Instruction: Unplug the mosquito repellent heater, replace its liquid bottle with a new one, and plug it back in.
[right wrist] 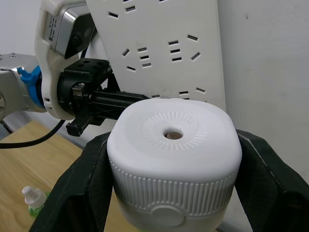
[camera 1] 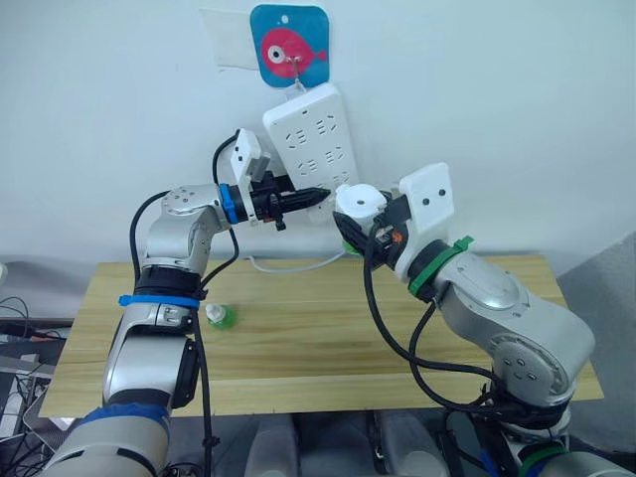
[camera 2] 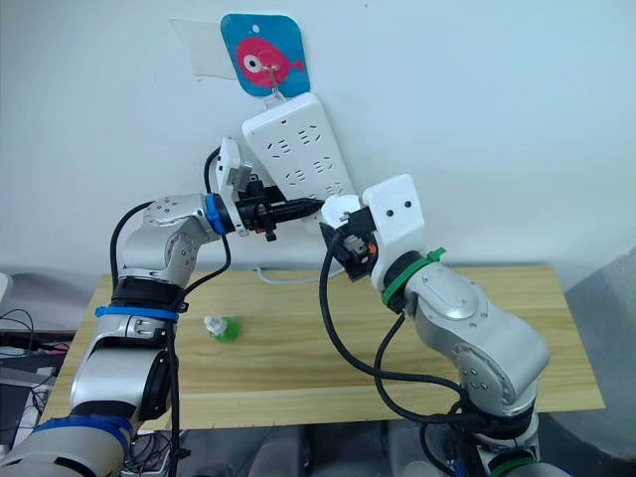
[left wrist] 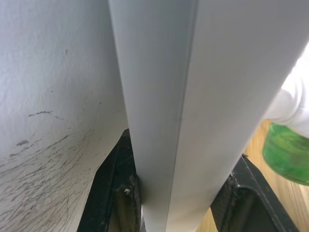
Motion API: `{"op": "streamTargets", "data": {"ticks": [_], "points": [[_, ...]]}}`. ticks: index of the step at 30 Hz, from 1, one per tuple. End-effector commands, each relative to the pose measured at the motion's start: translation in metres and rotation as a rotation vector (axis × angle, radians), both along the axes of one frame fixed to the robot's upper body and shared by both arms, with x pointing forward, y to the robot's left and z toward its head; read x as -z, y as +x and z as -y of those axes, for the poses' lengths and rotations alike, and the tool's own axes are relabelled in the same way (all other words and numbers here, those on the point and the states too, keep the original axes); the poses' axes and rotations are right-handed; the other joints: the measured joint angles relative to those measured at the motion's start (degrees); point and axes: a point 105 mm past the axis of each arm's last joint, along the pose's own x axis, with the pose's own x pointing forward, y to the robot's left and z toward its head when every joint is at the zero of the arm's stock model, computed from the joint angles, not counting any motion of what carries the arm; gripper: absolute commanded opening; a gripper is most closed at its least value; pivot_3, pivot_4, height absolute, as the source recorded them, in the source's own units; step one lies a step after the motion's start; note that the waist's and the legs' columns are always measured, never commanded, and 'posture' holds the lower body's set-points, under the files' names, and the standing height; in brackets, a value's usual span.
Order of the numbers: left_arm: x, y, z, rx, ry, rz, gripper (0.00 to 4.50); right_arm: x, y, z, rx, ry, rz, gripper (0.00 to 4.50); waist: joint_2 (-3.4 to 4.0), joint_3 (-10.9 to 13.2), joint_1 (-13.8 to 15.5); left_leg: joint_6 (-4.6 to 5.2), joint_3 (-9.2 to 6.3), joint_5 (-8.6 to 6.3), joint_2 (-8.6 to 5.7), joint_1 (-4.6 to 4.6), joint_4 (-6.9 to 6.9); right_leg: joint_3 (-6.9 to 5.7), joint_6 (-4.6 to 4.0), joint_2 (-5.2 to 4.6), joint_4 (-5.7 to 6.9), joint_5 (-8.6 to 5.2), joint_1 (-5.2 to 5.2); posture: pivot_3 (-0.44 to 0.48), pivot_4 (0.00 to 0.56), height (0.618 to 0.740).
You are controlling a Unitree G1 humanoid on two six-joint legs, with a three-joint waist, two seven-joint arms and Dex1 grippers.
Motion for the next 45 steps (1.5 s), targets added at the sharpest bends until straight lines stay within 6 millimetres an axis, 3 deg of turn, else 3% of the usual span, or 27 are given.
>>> {"op": "streamTargets", "data": {"ticks": [1, 3, 6, 11, 15, 19, 23, 27, 31, 36, 45], "points": [[0.01, 0.008, -0.015, -0.089, 0.014, -0.043, 1.33, -0.013, -0.007, 0.008, 0.01, 0.034, 0.058, 3.06, 0.0, 0.0, -0.04, 0.0, 0.0, 0.0, 0.0, 0.0, 0.0, 0.0, 0.0, 0.0, 0.03, 0.0, 0.0, -0.157, 0.29, 0.74], [0.011, 0.006, -0.018, -0.089, 0.013, -0.046, 2.08, -0.013, -0.005, 0.016, 0.036, 0.038, 0.06, 3.06, 0.0, 0.0, -0.06, 0.0, -0.01, 0.0, 0.0, 0.01, 0.0, -0.01, 0.0, 0.0, 0.03, 0.0, -0.01, -0.156, 0.29, 0.74], [0.019, -0.001, -0.036, -0.127, 0.022, -0.079, 2.9, -0.015, 0.007, 0.048, 0.107, 0.117, 0.052, 3.06, 0.01, 0.08, -0.56, 0.0, 0.03, 0.0, 0.0, -0.01, -0.04, 0.04, 0.0, 0.01, -0.02, 0.0, -0.05, -0.158, 0.287, 0.74], [0.056, -0.027, -0.064, -0.191, 0.08, -0.163, 4.43, -0.015, 0.019, 0.087, 0.127, 0.321, -0.002, 3.06, 0.05, 0.35, -1.21, 0.0, 0.11, -0.01, 0.05, -0.11, -0.3, 0.04, 0.0, -0.01, -0.34, -0.01, -0.14, -0.152, 0.284, 0.74], [0.075, -0.061, -0.063, -0.18, 0.122, -0.174, 4.47, -0.006, 0.029, 0.108, 0.157, 0.472, -0.087, 3.06, 0.11, 0.43, -1.18, -0.05, 0.2, 0.02, 0.11, -0.13, -0.53, 0.11, -0.06, -0.03, -0.36, -0.04, -0.23, -0.143, 0.276, 0.74], [0.058, -0.11, -0.006, -0.033, 0.101, 0.043, 4.47, 0.011, 0.037, 0.123, 0.186, 0.79, -0.253, 3.06, 0.11, 0.47, -0.7, -0.05, 0.23, 0.02, 0.18, -0.13, -0.57, 0.16, -0.09, -0.16, -0.35, -0.05, -0.27, -0.126, 0.272, 0.74], [0.04, -0.127, 0.033, -0.012, 0.004, 0.164, 4.47, 0.016, 0.03, 0.118, 0.124, 0.95, -0.357, 3.06, 0.11, 0.48, 0.2, -0.02, 0.23, 0.01, 0.03, -0.12, -0.29, 0.17, -0.07, -0.22, -0.28, -0.04, -0.12, -0.125, 0.268, 0.74], [0.021, -0.127, 0.07, 0.005, -0.116, 0.262, 4.47, 0.008, 0.016, 0.11, 0.042, 1.103, -0.442, 3.06, 0.12, 0.49, 0.14, 0.0, 0.22, 0.0, -0.05, -0.06, -0.21, 0.18, -0.04, -0.15, -0.28, -0.03, -0.04, -0.135, 0.27, 0.74], [0.011, -0.111, 0.092, -0.008, -0.179, 0.301, 4.47, -0.004, 0.006, 0.1, -0.023, 1.182, -0.499, 3.06, 0.11, 0.49, -0.09, 0.0, 0.23, 0.0, -0.06, -0.08, -0.2, 0.19, -0.04, -0.09, -0.27, -0.04, -0.05, -0.151, 0.267, 0.74], [0.006, -0.091, 0.105, -0.044, -0.208, 0.313, 4.47, -0.005, -0.008, 0.084, -0.087, 1.129, -0.531, 3.06, 0.1, 0.49, -0.76, 0.03, 0.23, -0.02, -0.02, -0.1, -0.28, 0.17, -0.03, 0.0, -0.35, -0.05, -0.07, -0.166, 0.266, 0.74], [0.0, -0.09, 0.116, -0.042, -0.235, 0.347, 4.47, -0.008, -0.011, 0.08, -0.096, 1.137, -0.528, 3.06, 0.1, 0.49, -1.03, 0.03, 0.23, -0.02, 0.0, -0.12, -0.26, 0.17, -0.01, 0.02, -0.34, -0.06, -0.08, -0.181, 0.266, 0.74]]}}
